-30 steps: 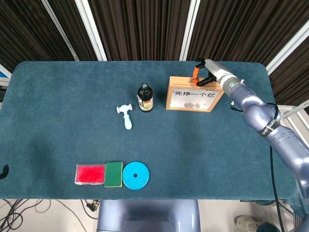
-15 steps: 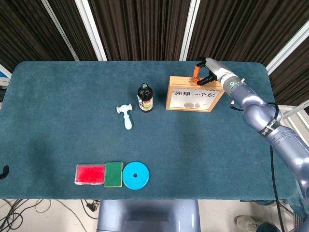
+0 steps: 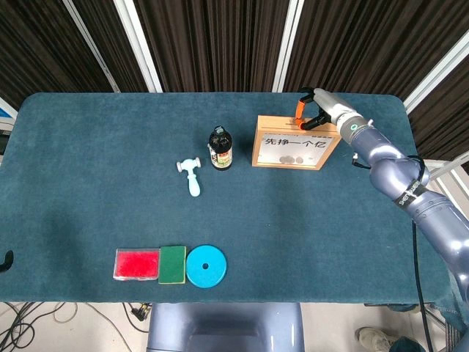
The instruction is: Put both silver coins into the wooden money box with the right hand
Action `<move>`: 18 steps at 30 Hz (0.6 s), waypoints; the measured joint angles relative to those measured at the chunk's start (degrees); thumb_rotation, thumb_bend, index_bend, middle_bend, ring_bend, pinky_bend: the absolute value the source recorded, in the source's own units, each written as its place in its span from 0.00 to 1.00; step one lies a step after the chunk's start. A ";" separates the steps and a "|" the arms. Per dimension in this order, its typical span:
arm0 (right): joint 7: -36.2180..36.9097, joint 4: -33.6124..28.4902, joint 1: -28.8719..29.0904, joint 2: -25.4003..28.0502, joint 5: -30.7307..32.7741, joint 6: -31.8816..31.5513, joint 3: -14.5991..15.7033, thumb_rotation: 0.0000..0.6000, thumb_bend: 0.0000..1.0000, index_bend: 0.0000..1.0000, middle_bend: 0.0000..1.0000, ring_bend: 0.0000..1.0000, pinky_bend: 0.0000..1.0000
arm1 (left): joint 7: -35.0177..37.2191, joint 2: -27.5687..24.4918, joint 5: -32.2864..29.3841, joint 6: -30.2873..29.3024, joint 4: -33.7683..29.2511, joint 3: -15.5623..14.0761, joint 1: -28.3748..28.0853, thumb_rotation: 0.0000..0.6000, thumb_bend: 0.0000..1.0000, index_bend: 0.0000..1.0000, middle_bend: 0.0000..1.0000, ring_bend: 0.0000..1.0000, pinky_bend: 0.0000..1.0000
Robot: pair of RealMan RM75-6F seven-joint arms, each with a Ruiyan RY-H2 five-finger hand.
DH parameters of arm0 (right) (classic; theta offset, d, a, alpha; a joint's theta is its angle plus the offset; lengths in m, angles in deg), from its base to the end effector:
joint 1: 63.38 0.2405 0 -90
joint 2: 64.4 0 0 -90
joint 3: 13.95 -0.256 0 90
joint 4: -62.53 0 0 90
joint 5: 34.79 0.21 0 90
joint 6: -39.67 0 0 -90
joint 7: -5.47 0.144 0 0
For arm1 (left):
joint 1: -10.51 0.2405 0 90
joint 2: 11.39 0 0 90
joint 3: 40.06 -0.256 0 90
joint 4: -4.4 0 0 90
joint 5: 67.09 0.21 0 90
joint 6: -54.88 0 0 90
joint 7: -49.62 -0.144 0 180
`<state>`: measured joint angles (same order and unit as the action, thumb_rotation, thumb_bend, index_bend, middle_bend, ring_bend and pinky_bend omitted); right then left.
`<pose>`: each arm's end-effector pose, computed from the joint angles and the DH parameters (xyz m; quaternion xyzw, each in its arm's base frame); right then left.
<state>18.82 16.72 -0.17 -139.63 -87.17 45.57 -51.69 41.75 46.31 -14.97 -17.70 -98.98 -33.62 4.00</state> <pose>-0.1069 -0.5437 0.1615 0.6045 -0.6045 0.3664 0.3672 -0.3529 0.1787 0.1769 -0.4524 -0.5524 -0.2393 0.6580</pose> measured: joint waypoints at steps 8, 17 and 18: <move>0.58 -0.08 -0.19 0.15 -0.21 -0.16 0.27 1.00 0.64 0.67 0.08 0.00 0.00 | -0.03 0.02 0.03 -0.15 0.03 -0.03 0.00 1.00 0.40 0.14 0.00 0.00 0.00; 0.93 -0.08 -0.23 0.23 -0.49 -0.33 0.35 1.00 0.64 0.67 0.08 0.00 0.00 | -0.07 -0.02 0.01 -0.11 -0.02 -0.08 -0.03 1.00 0.40 0.14 0.00 0.00 0.00; 0.99 -0.04 -0.23 0.22 -0.52 -0.40 0.40 1.00 0.64 0.67 0.08 0.00 0.00 | -0.07 -0.02 0.00 -0.09 -0.01 -0.09 -0.04 1.00 0.40 0.14 0.00 0.00 0.00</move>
<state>19.81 16.68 -0.40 -139.41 -87.69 45.17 -51.29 41.68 46.29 -14.96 -17.79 -99.00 -33.71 3.96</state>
